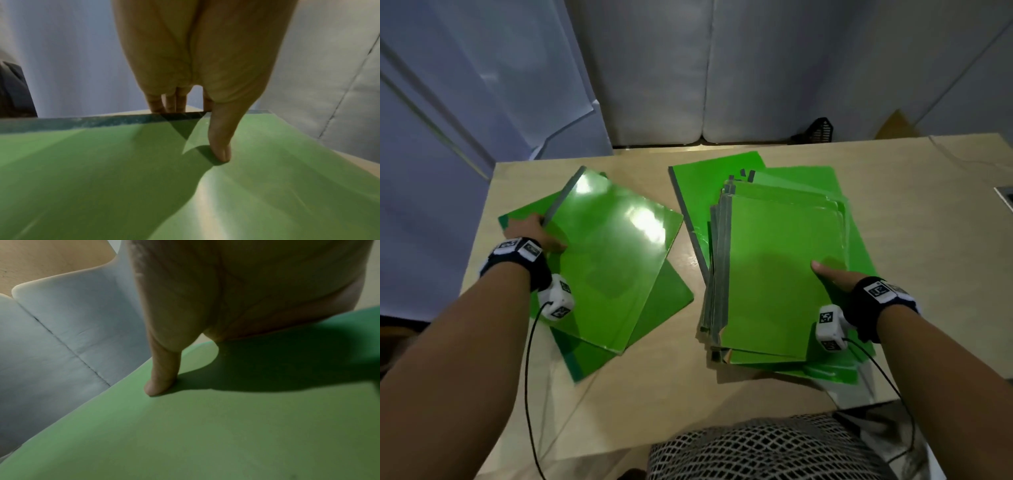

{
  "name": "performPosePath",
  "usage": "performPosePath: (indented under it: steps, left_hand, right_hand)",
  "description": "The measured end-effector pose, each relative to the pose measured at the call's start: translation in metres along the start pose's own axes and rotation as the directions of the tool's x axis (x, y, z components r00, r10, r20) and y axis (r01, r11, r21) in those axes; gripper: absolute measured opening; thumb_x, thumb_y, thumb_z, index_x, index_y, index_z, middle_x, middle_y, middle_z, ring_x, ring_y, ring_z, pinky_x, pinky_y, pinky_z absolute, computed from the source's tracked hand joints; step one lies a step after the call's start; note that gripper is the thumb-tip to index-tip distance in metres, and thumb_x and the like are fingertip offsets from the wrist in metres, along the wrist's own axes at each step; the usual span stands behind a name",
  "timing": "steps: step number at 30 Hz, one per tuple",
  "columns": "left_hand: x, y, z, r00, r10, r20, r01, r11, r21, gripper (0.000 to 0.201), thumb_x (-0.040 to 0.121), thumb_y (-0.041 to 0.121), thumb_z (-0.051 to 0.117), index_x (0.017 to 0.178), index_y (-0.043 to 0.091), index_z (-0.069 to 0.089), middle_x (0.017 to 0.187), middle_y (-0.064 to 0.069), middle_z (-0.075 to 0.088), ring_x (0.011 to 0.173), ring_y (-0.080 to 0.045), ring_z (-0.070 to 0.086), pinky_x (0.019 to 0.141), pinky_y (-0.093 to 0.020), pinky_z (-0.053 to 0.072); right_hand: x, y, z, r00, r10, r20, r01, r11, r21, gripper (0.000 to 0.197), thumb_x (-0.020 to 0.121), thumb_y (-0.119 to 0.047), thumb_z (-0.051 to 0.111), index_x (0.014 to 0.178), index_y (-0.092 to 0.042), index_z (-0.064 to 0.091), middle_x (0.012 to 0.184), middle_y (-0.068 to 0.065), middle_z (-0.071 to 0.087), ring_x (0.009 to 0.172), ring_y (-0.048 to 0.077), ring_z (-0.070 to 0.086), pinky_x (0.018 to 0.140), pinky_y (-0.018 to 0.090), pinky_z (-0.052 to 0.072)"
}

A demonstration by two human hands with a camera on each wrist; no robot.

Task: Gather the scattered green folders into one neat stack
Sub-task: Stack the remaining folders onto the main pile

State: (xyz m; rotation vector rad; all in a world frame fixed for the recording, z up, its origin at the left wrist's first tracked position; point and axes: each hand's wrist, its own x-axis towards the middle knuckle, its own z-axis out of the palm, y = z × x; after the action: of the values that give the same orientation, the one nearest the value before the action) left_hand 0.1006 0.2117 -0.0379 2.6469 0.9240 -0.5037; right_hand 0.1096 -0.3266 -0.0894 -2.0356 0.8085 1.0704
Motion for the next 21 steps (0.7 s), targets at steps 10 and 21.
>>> performPosePath:
  steps: [10, 21]
  left_hand:
    - [0.011, -0.022, 0.019, 0.984, -0.133, 0.121, 0.160, 0.955, -0.251, 0.084, 0.072, 0.013, 0.083, 0.140, 0.004, 0.035, 0.143, -0.024, 0.044, 0.126, -0.044, 0.046, 0.105, -0.053, 0.040]
    - [-0.039, -0.007, 0.010, 0.978, -0.127, 0.164, 0.198, 0.811, -0.551, 0.059, 0.080, 0.005, 0.073, 0.134, 0.000, 0.051, 0.123, -0.023, 0.062, 0.112, -0.041, 0.058, 0.099, -0.050, 0.047]
  right_hand:
    - [0.006, 0.001, 0.002, 0.992, 0.114, -0.058, -0.113, 0.993, 0.025, 0.136, 0.028, -0.097, 0.057, 0.142, -0.024, 0.043, 0.149, 0.013, 0.043, 0.121, 0.040, 0.052, 0.068, 0.048, 0.048]
    - [-0.002, 0.002, 0.000, 0.995, 0.080, -0.066, -0.083, 0.996, -0.037, 0.142, 0.025, -0.100, 0.052, 0.140, -0.019, 0.043, 0.142, 0.017, 0.049, 0.095, 0.043, 0.057, 0.062, 0.048, 0.051]
